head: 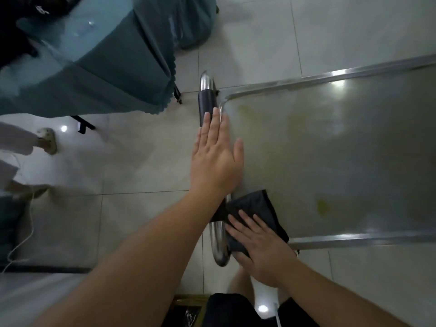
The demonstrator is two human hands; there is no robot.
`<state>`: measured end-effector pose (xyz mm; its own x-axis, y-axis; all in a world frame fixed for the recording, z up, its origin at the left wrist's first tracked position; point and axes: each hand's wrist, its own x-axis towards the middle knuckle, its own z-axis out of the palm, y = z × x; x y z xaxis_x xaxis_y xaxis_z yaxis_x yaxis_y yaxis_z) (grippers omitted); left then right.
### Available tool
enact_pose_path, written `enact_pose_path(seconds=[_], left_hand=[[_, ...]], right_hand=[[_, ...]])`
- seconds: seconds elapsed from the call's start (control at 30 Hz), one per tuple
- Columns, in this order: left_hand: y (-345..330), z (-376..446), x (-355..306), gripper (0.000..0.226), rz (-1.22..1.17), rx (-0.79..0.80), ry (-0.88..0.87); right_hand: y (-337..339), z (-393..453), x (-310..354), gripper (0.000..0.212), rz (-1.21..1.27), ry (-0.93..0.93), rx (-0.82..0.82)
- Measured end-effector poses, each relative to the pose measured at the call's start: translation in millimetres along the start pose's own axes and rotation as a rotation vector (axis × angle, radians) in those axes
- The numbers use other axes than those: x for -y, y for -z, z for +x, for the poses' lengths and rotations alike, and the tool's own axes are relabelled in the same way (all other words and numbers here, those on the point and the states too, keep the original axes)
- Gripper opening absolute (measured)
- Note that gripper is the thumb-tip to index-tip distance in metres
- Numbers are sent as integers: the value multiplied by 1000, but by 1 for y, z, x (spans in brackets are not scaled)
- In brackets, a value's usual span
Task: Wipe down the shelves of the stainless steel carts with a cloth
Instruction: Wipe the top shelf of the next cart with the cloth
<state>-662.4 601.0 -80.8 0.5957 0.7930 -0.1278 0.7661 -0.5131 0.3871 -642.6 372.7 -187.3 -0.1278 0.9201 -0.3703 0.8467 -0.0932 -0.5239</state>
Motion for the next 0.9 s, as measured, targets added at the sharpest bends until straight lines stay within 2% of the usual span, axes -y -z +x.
enact_pose_path(seconds=[0.1,0.23,0.37,0.43,0.6,0.77,0.9], left_hand=[[-2,-2,-1,70,-19,-39,17],[-2,-4,-2,70,-21,-5,11],[-3,-2,-9,66,62,-10,49],[-2,-2,-11,70,85,7,43],[0,0,-5,65,-7,3,16],[1,-2,-6,73,34,12,18],[0,-5,-8,75,74,28,37]], right_hand=[[-1,15,-7,62,-85,-37,-112],[33,75,-13,69,-28,-105,-283],[91,146,-39,86,-119,-149,-180],[123,184,-56,78,-146,-186,-172],[193,249,-85,67,-155,-247,-179],[175,230,-80,68,-139,-242,-159],[114,148,-57,77,-135,-169,-132]])
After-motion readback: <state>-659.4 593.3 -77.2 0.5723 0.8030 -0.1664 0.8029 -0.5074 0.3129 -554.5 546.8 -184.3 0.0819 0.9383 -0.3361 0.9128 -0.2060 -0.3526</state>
